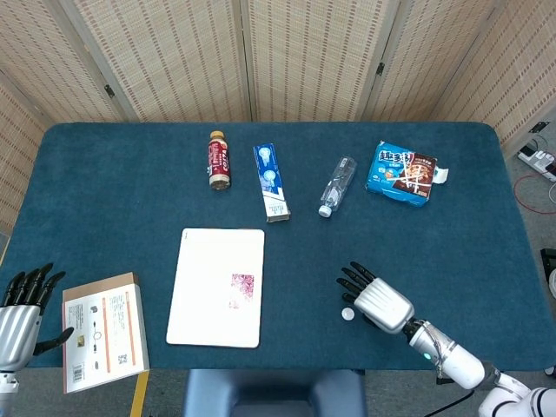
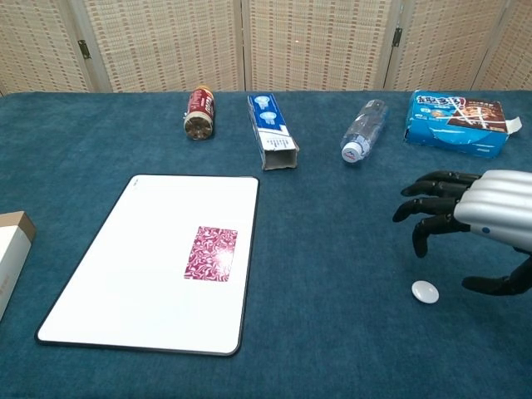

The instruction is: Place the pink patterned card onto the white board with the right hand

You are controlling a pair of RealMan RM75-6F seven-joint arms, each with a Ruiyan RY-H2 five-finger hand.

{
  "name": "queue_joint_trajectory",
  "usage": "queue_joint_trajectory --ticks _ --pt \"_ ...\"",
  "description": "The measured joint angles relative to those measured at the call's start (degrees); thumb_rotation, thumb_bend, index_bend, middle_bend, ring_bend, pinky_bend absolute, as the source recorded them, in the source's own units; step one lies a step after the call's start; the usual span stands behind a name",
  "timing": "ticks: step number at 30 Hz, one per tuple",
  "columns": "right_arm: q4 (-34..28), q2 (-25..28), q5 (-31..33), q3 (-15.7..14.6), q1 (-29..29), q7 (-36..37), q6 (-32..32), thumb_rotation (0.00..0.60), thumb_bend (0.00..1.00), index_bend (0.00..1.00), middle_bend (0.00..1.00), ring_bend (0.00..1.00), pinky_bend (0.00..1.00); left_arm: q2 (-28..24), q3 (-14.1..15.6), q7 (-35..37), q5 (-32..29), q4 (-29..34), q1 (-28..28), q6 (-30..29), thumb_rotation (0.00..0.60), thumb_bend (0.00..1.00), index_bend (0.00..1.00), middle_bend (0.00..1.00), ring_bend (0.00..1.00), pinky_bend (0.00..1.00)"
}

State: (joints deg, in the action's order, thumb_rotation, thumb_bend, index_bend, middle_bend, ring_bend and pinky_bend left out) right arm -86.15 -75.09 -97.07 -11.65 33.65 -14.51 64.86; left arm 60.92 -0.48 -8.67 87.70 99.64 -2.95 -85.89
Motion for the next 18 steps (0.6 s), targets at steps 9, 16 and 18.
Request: queue_joint_trajectory --ticks 9,16,18 --pt "1.97 -2.51 -0.47 0.76 -0.28 -1.25 -2.85 0.600 0.33 0.37 0.19 0.01 0.00 -0.03 0.25 0.91 -0.11 -0.62 0.30 -0.15 0.600 0.21 0.15 0.08 0.09 0.00" --pt "1.91 -3.33 -0.32 1.71 -0.21 -3.65 -5.01 0.600 0.33 0.38 0.19 0.01 0.00 0.06 0.33 1.47 -0.10 -1.18 0.35 -0.14 0.600 0.21 0.15 0.08 0.09 0.00" --pt "2.11 -3.57 -0.05 2.05 -0.23 -3.79 -5.46 0.600 0.33 0.38 0.19 0.01 0.00 0.12 0.34 1.57 -0.13 -1.32 0.34 -0.09 0.600 0.21 0.15 0.08 0.09 0.00"
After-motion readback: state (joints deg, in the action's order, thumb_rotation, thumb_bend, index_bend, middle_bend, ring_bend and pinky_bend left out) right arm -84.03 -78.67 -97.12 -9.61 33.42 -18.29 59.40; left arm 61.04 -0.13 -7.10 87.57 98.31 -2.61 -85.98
